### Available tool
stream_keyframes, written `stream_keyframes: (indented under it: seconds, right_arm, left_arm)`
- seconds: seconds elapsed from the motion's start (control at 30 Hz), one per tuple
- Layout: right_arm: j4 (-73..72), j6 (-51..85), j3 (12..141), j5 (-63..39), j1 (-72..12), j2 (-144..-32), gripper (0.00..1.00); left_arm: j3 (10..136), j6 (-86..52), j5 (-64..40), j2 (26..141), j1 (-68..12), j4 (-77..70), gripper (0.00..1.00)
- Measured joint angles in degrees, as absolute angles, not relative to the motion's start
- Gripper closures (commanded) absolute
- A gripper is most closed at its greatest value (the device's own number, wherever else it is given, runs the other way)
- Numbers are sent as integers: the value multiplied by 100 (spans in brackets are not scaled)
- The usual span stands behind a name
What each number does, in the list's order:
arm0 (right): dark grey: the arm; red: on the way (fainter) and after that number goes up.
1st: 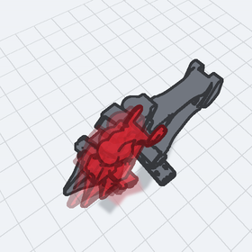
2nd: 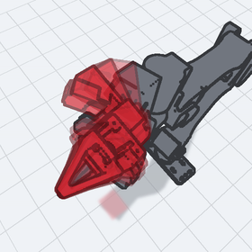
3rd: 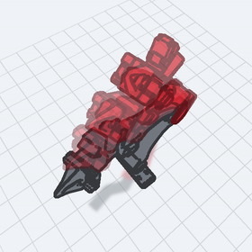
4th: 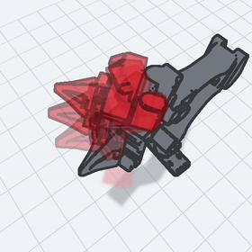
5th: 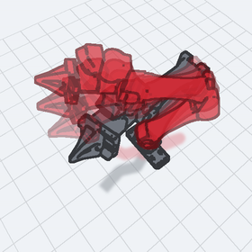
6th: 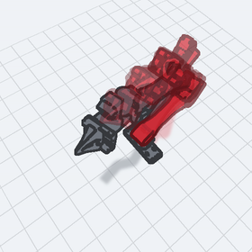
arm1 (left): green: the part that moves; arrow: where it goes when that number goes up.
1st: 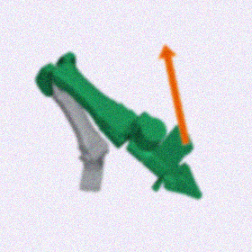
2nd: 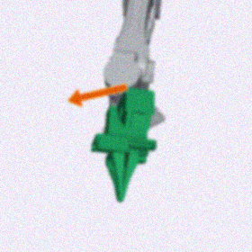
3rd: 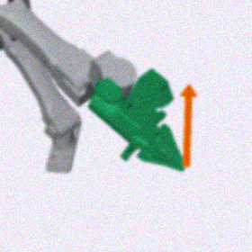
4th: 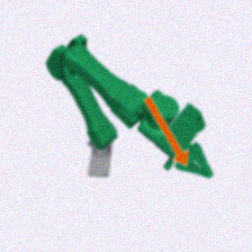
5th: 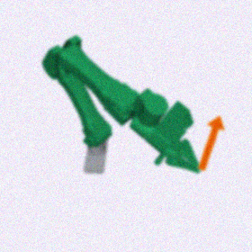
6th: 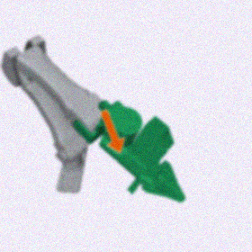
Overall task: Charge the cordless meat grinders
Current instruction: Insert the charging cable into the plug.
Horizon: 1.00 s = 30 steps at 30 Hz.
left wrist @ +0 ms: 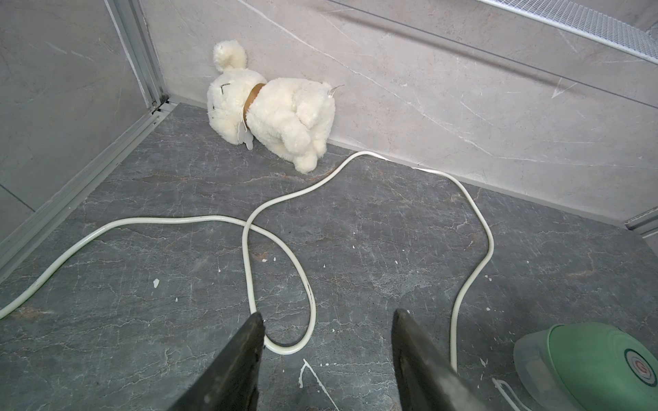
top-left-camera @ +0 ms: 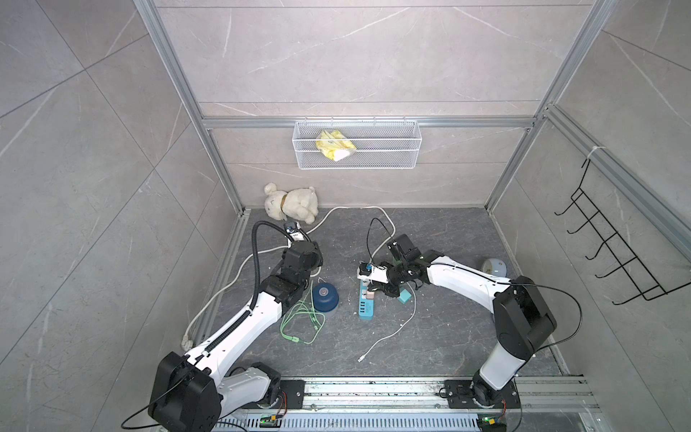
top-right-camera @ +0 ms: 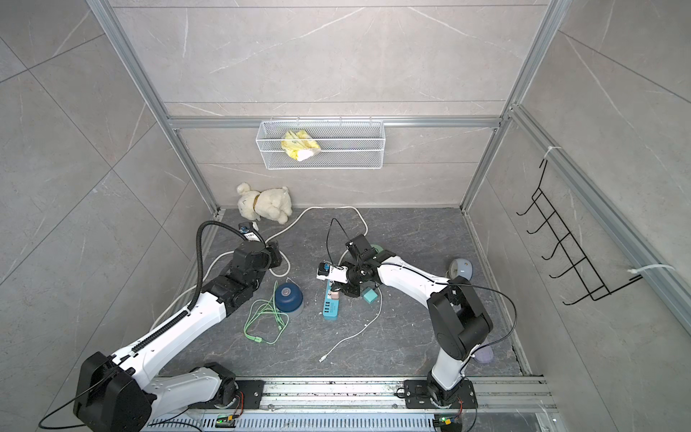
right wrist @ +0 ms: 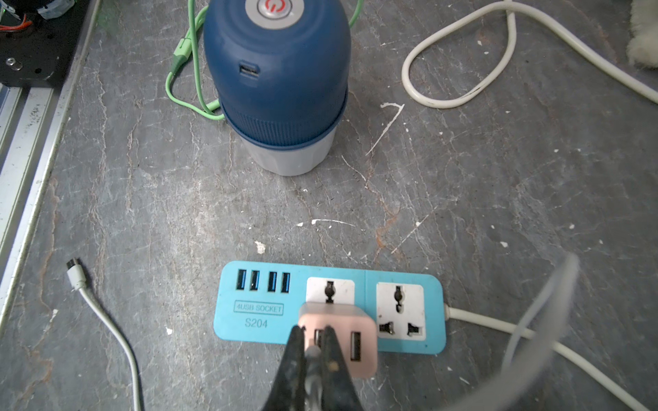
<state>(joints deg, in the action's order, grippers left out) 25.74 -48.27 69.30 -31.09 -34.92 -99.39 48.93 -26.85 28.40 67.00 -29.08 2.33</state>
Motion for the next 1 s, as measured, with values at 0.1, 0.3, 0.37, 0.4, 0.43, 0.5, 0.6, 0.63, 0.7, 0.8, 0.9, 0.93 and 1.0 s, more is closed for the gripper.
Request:
stream_keyframes:
  seconds: [0.1,0.3,0.37,0.4,0.43,0.5,0.6,0.63,0.7,0.8,0.9,0.93,1.0]
  right_arm:
    - [2567,-4805,6934,-3105,-3492,-9946,100]
    - [2536,-4764,7061,-3105,-3498,-10071,100]
    - [2523,-4757,7100,-3098,-3503,-10106,100]
    - [2523,-4755,7111,-3089,-3503,-10116,100]
    - [2521,-4742,7118,-3085,-3503,-10123,100]
    - [2526,-4740,7122,-3083,-3503,-10127,100]
    - [2528,-4737,7124,-3085,-3503,-10127,100]
    - [2530,-4737,7124,-3087,-3503,-10127,100]
    - [2532,-4737,7124,-3096,-3503,-10127,100]
    - [2539,-4737,7124,-3114,-3503,-10125,100]
    - [2550,-4740,7124,-3144,-3500,-10125,100]
    - [2554,-4740,7124,-3153,-3496,-10125,100]
    - [2571,-4740,7124,-3186,-3496,-10125,100]
  left_arm:
    - [4893,-2685,2840,6700,-2908,237,41]
    - [4893,-2685,2840,6700,-2908,252,41]
    - [4893,-2683,2840,6700,-2908,255,41]
    - [4893,-2683,2840,6700,-2908,255,41]
    - [4893,-2683,2840,6700,-2908,255,41]
    - [4893,-2683,2842,6700,-2908,255,41]
    - [4893,-2681,2840,6700,-2908,255,41]
    - [4893,-2681,2840,6700,-2908,255,41]
    - [4893,-2681,2842,6700,-2908,255,41]
    - [4893,-2681,2842,6700,-2908,255,41]
    - [4893,-2681,2842,6700,-2908,255,41]
    - [4893,-2681,2842,6700,-2908,255,41]
    - [4893,-2679,2842,6698,-2908,255,41]
